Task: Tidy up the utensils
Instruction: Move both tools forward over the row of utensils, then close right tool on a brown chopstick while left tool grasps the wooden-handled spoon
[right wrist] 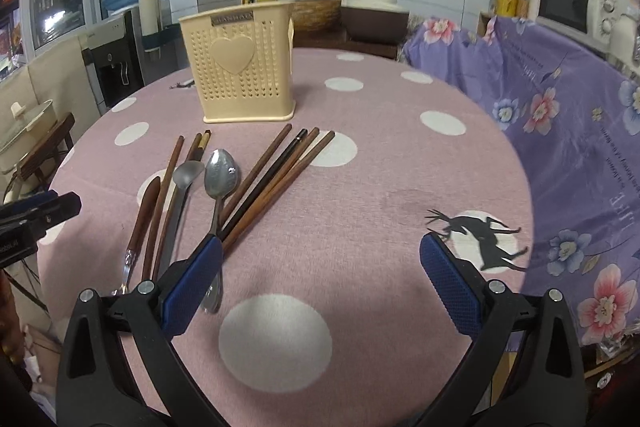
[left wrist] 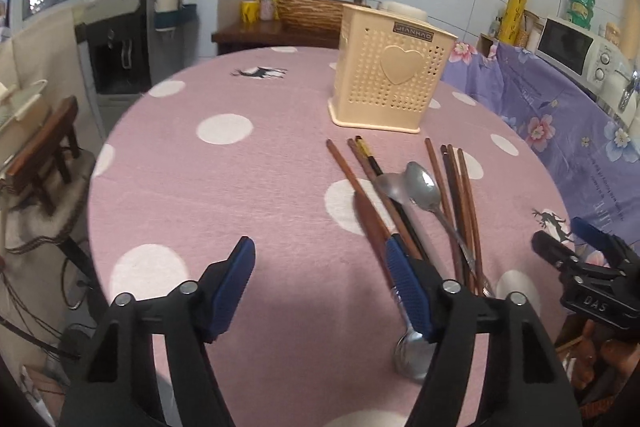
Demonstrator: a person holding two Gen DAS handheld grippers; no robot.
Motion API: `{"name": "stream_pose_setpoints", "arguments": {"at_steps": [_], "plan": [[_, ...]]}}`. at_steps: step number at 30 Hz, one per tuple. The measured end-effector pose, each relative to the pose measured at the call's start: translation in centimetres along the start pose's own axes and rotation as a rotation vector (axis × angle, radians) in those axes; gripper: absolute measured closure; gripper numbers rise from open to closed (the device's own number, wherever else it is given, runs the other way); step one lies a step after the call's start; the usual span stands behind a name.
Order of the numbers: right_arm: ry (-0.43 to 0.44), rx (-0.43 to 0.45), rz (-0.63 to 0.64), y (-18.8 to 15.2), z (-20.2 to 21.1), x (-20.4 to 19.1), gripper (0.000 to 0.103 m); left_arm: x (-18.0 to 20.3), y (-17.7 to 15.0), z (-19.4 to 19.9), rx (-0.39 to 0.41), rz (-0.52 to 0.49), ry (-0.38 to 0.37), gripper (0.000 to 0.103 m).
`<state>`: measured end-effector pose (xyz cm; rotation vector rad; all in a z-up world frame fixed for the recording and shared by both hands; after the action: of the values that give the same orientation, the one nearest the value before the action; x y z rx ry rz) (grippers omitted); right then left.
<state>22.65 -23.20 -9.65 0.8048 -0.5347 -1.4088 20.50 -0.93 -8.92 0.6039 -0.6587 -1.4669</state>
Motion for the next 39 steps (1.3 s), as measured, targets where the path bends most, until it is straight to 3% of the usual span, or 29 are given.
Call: {"name": "stream_pose_setpoints", "arguments": {"at_steps": [5, 8, 10, 22, 32, 39], "plan": [[0.022, -0.059, -0.057, 1.2, -2.5, 0.3, 0.007, 1.0, 0.2, -1.3, -0.038, -0.016, 0.000, 0.039], [0.059, -0.106, -0.085, 1.5, -4.2, -0.6, 0.025, 1.3, 0.2, -1.8, -0.052, -0.023, 0.002, 0.039], [0.093, -0.143, -0.108, 1.2, -5.3, -1.4, 0.044, 1.3, 0.2, -2.0, -0.061, -0.025, 0.003, 0.039], [0.135, -0.212, -0.241, 0.9, -8.2, -2.5, 0.087, 1.2, 0.0, -2.3, -0.065, -0.036, 0.008, 0.039], [0.214, -0.227, -0.346, 1.0, -7.7, -0.7, 0.095, 1.2, -0.3, -2.5, -0.069, -0.030, 0.000, 0.039], [0.096, -0.214, -0.277, 0.4, -6.7, 3.4, 0.096, 2.0, -0.6, -3.4, -0.100, -0.047, -0.002, 0.039]]}}
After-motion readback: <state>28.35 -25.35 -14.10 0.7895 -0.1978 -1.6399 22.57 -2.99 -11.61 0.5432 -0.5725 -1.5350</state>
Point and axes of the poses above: each gripper's, at about its wrist camera, not at the fingertips, and z roughly against the way its jaws point, x to its right, y to its top, the point moved 10 cm from there along -z, roughly the way its jaws point, and after that the axes turned 9 degrees about y, right-handed, at the moved point
